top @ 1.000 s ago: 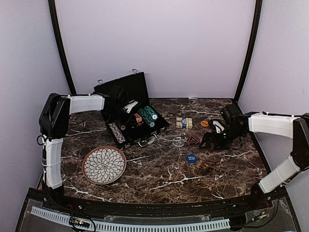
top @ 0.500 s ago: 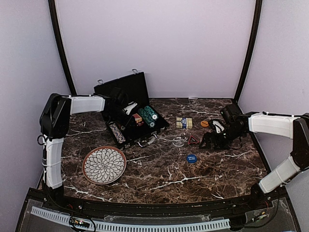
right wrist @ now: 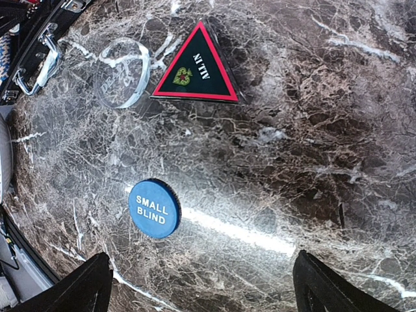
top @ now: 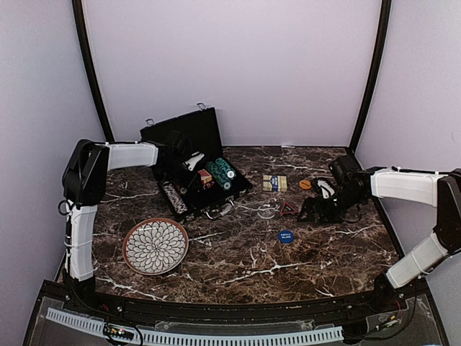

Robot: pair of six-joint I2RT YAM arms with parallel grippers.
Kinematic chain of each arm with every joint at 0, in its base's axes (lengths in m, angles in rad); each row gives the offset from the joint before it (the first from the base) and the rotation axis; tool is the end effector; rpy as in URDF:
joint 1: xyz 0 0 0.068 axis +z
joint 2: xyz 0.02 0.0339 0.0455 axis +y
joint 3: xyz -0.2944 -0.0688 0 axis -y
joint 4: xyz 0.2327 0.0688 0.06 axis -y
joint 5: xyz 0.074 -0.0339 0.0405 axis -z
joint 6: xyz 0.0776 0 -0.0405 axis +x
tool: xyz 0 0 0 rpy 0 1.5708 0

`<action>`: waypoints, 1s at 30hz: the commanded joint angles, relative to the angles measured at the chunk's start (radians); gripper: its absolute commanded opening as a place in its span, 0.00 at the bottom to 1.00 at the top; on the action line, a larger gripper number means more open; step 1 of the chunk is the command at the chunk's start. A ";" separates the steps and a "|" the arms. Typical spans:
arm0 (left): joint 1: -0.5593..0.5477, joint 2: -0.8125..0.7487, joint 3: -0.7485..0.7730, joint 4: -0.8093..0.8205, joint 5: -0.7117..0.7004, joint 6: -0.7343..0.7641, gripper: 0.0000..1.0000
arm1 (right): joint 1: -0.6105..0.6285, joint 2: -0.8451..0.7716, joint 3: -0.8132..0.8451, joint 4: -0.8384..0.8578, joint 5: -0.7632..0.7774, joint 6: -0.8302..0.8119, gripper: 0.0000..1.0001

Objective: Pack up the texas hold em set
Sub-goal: Press the dice into the slot, then press the poker case into the slot.

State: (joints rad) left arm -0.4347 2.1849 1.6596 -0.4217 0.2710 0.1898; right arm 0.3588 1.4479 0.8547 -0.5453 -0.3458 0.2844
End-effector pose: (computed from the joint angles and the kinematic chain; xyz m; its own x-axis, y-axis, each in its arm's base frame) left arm 0.4520 -0.2328 0.1686 -0.6196 0.4881 -0.6146 0.6766 0.7290 -0.1032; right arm 0.2454 0.1201 0.1919 -0.9460 -0.0729 -0.3158 -0.2062 0.8871 0.4130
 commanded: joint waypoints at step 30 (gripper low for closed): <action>-0.056 -0.438 -0.254 0.116 -0.027 -0.069 0.57 | 0.092 0.022 0.148 -0.024 0.202 -0.019 0.97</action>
State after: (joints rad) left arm -0.4667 1.8477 1.4578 -0.3355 0.3401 0.1432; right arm 0.4061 1.4483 0.9329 -0.5632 -0.2390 0.2733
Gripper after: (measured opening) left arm 0.505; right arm 0.975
